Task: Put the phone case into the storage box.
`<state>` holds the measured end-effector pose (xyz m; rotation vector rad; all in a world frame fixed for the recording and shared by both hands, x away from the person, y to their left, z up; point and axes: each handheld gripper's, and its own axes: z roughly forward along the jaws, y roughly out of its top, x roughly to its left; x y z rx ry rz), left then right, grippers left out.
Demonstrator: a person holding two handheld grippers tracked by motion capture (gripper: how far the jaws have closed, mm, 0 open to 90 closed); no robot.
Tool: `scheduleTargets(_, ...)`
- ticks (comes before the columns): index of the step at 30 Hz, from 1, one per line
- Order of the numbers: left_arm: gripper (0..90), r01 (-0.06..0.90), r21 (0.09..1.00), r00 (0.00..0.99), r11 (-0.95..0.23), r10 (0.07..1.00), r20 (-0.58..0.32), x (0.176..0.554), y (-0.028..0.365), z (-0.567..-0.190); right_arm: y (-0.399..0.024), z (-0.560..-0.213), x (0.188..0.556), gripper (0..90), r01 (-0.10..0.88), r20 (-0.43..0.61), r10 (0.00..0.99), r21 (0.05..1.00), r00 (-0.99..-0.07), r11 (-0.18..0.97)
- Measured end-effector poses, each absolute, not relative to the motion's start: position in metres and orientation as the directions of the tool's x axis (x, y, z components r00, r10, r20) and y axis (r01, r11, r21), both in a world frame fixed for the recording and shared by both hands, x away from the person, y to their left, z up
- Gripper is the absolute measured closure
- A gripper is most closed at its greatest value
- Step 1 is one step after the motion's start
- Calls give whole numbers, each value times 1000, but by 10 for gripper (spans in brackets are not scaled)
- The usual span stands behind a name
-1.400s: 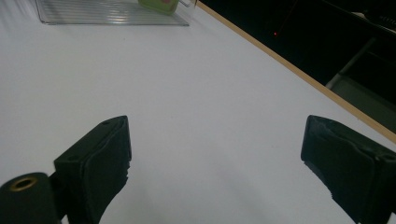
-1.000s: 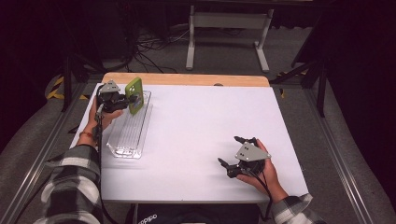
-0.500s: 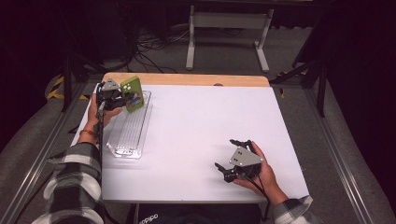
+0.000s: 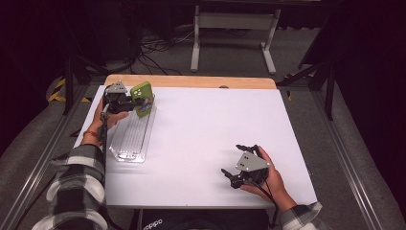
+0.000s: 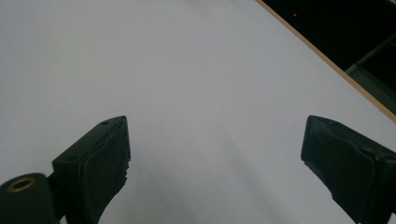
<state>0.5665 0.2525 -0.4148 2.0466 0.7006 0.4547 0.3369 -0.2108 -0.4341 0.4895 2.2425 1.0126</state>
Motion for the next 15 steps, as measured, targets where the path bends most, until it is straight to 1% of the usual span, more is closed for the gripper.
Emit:
scheduleTargets(7, 756, 296, 842, 723, -452, 682, 111, 570, 249, -414, -210, -436, 336, 94, 72, -399, 559, 765, -727, 640)
scheduleTargets(8, 716, 299, 845, 713, -443, 693, 111, 572, 250, -414, -211, -435, 335, 95, 68, -405, 567, 769, -717, 635)
scheduleTargets(10, 711, 300, 843, 708, -446, 697, 117, 572, 250, -414, -211, -434, 333, 97, 65, -411, 571, 770, -711, 635)
scheduleTargets(15, 632, 309, 821, 664, -480, 727, 175, 572, 247, -413, -211, -435, 332, 99, 53, -428, 557, 758, -711, 650)
